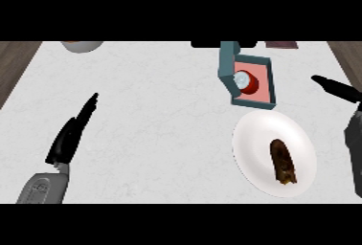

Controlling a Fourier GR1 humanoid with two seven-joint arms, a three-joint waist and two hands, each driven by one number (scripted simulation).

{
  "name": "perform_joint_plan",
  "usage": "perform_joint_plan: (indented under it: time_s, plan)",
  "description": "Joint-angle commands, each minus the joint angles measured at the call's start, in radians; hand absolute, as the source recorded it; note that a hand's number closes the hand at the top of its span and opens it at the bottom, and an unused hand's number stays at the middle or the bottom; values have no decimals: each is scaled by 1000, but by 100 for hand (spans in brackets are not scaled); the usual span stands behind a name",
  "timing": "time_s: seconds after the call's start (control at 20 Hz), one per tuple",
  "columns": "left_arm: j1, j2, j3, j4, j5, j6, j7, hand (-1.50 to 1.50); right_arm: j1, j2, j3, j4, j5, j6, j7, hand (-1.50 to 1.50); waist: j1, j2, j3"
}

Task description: Pick the can from the plate and place it in the cardboard box

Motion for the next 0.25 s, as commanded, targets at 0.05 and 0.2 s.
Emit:
perform_joint_plan:
  time_s: [0.05,0.2]
  plan:
    - [-10,-30,-20,-1,-33,12,13,0,49,-35,13,37,-55,24,-65,-150,-3,-2,0]
    - [-10,-45,-15,69,-62,57,-55,0,-9,-122,-1,195,-48,49,-128,-150,5,2,0]
